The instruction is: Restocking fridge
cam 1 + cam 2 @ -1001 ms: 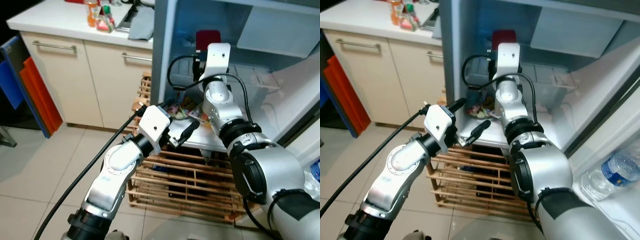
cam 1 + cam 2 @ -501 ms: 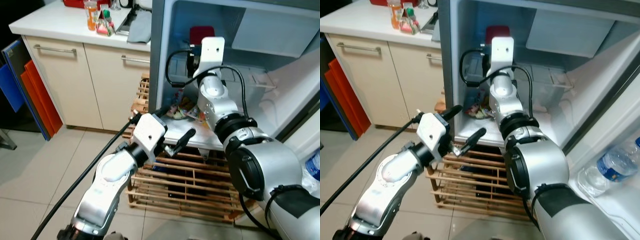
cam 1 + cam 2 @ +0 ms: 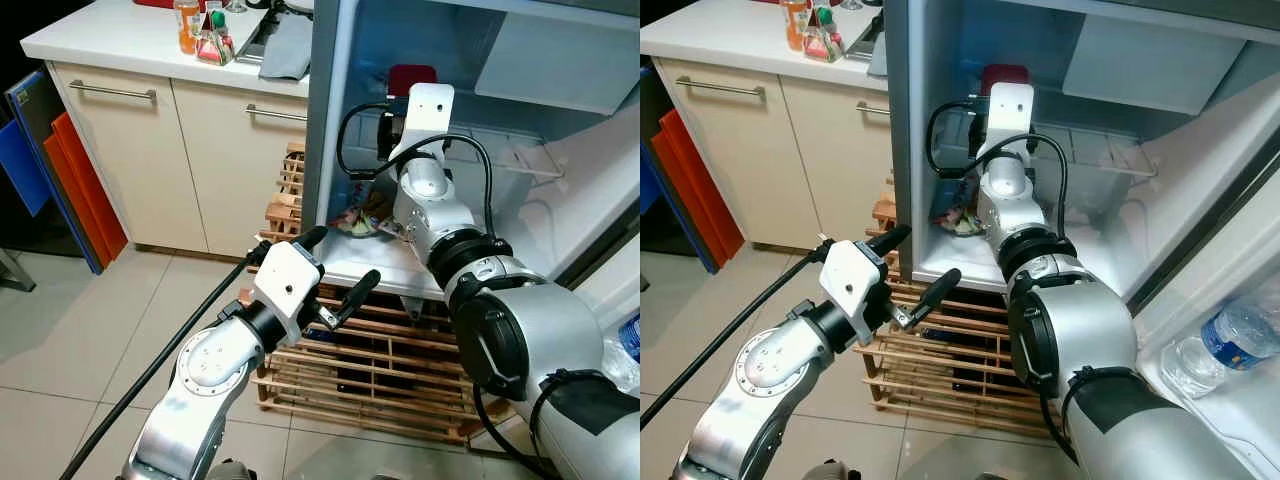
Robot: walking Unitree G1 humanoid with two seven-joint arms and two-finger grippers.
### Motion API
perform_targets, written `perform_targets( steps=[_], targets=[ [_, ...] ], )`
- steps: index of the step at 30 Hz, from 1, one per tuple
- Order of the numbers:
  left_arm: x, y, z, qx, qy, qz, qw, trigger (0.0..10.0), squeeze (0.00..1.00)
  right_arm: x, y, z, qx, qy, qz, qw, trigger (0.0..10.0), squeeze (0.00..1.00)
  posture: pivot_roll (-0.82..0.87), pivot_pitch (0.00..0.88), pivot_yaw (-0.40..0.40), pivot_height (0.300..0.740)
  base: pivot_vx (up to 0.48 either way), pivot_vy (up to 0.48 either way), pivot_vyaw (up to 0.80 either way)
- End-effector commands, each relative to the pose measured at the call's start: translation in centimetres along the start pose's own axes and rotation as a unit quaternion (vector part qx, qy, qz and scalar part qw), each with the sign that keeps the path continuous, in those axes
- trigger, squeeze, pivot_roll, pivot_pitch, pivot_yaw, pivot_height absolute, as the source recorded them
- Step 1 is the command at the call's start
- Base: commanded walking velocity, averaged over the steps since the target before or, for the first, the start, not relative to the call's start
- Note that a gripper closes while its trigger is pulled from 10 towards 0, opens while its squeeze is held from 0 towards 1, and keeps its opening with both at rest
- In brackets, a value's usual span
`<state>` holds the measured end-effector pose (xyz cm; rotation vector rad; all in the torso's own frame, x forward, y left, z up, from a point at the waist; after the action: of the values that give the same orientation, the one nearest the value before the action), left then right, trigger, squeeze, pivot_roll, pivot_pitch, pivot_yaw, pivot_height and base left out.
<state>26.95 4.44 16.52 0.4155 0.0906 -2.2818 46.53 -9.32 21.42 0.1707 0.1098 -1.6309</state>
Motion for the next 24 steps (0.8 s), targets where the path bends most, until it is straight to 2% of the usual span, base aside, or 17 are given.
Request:
perform_targets(
  steps=[1, 15, 24],
  targets=[
    [0.1, -0.2, 0.2, -0.003, 0.0, 0.002, 1.0, 10.0, 0.0, -1.0, 0.2, 1.6, 0.022, 0.008, 0.014, 1.0, 10.0, 1.0, 0.26, 0.066, -0.085, 0.74, 0.0, 0.0, 0.0],
    [-0.3, 0.3, 0.2, -0.005, 0.004, 0.008, 1.0, 10.0, 0.0, -1.4, 0.4, 3.0, 0.043, -0.005, 0.024, 0.999, 10.0, 1.0, 0.25, 0.044, -0.091, 0.74, 0.0, 0.0, 0.0],
    [-1.1, 1.2, 0.3, 0.004, 0.012, 0.016, 1.0, 10.0, 0.0, -0.5, 0.1, 1.9, 0.044, 0.013, 0.008, 0.999, 10.0, 1.0, 0.22, 0.0, -0.098, 0.74, 0.0, 0.0, 0.0]
  ],
)
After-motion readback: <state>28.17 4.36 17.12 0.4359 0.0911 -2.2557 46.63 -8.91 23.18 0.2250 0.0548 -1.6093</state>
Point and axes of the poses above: a point about 5 cm out from each wrist's last joint towards the gripper, its own y axis pointing out of the wrist towards the gripper, its own z axis along the axis of the wrist's last joint, x = y × z, the point moved 5 cm from there along y, pointing out of the wrist towards the gripper, and after that the axes turned 8 degrees about y, right-handed, at the moved point
